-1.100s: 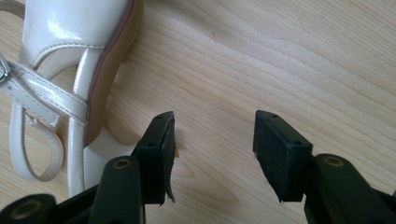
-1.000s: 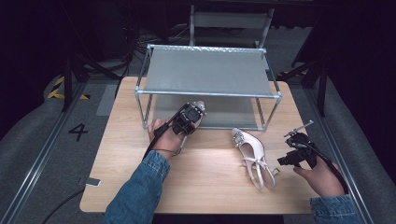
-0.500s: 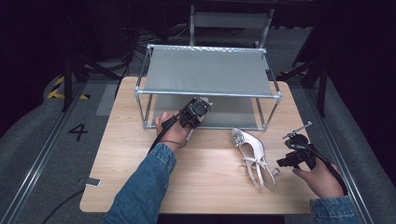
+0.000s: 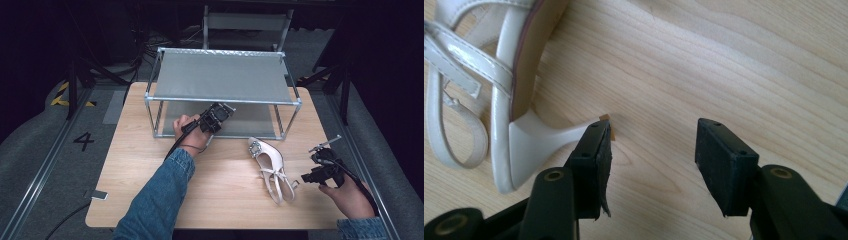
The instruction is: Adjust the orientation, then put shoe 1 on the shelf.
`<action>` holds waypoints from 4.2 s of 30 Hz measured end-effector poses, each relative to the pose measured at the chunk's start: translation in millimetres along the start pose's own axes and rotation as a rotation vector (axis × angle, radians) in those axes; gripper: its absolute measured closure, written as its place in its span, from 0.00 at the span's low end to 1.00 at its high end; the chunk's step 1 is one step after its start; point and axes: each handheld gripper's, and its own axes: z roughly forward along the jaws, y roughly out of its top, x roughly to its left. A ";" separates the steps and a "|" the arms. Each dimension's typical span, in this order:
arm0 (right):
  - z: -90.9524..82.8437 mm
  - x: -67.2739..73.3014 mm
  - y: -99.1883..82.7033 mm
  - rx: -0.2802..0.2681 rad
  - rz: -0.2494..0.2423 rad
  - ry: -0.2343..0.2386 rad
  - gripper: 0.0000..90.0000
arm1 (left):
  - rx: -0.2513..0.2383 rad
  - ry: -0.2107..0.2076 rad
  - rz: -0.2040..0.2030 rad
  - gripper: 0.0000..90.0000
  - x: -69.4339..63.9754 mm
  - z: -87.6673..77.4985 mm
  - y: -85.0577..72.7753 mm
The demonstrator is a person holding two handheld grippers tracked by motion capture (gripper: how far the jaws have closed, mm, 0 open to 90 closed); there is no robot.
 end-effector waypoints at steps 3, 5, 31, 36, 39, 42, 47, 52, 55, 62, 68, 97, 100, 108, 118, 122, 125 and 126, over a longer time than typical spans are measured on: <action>0.0 -0.7 -2.5 0.000 0.008 0.001 0.54 | 0.007 -0.004 -0.001 0.93 -0.5 3.2 1.7; -0.4 -1.7 -5.0 0.001 0.012 -0.002 0.54 | 0.007 -0.043 0.001 0.86 1.5 5.2 2.5; 8.1 8.0 15.4 0.004 -0.030 0.012 0.52 | -0.136 -0.320 -0.124 0.50 17.2 -68.2 -65.7; 8.7 6.8 15.2 0.006 -0.026 0.013 0.52 | -0.135 -0.321 -0.140 0.46 22.2 -77.6 -83.4; 9.1 6.6 16.9 0.012 -0.024 0.009 0.52 | -0.139 -0.333 -0.147 0.44 23.0 -81.3 -92.5; 9.6 7.7 18.0 0.009 -0.030 0.010 0.52 | -0.106 -0.324 -0.138 0.43 19.6 -82.6 -103.6; 10.1 8.1 19.0 0.014 -0.033 0.010 0.52 | -0.096 -0.316 -0.134 0.45 20.3 -86.3 -118.2; 11.3 8.9 20.1 0.008 -0.040 0.012 0.52 | -0.079 -0.319 -0.180 0.45 28.5 -74.1 -134.9; 11.4 10.1 21.0 0.015 -0.035 0.011 0.52 | -0.062 -0.307 -0.178 0.46 28.0 -66.1 -136.9; 12.2 10.8 22.2 0.013 -0.045 0.011 0.52 | -0.033 -0.325 -0.218 0.45 30.6 -35.5 -136.0; 12.0 9.2 21.2 0.013 -0.038 0.009 0.52 | -0.034 -0.328 -0.218 0.47 29.3 -16.1 -135.9; 14.7 5.4 12.8 0.025 -0.017 0.013 0.51 | -0.269 -0.315 -0.163 0.87 15.8 -1.3 -121.8; 14.3 5.0 11.9 0.020 -0.014 0.019 0.51 | -0.287 -0.329 -0.146 0.87 8.9 -4.7 -115.7; 12.6 2.2 9.8 0.019 -0.004 0.011 0.51 | -0.283 -0.320 -0.100 0.88 -6.2 -6.6 -88.8; 13.2 1.1 9.7 0.018 -0.005 0.017 0.51 | -0.329 -0.378 -0.135 0.88 -14.5 2.0 -55.4; 11.9 0.7 9.4 0.015 -0.002 0.015 0.51 | -0.349 -0.407 -0.170 0.88 -10.8 10.1 -46.0; 11.9 -0.7 9.0 0.010 -0.008 0.015 0.51 | -0.359 -0.416 -0.205 0.88 -5.4 14.0 -39.2; 12.0 -0.6 8.9 0.014 -0.002 0.020 0.51 | -0.362 -0.410 -0.210 0.88 -3.3 15.4 -37.0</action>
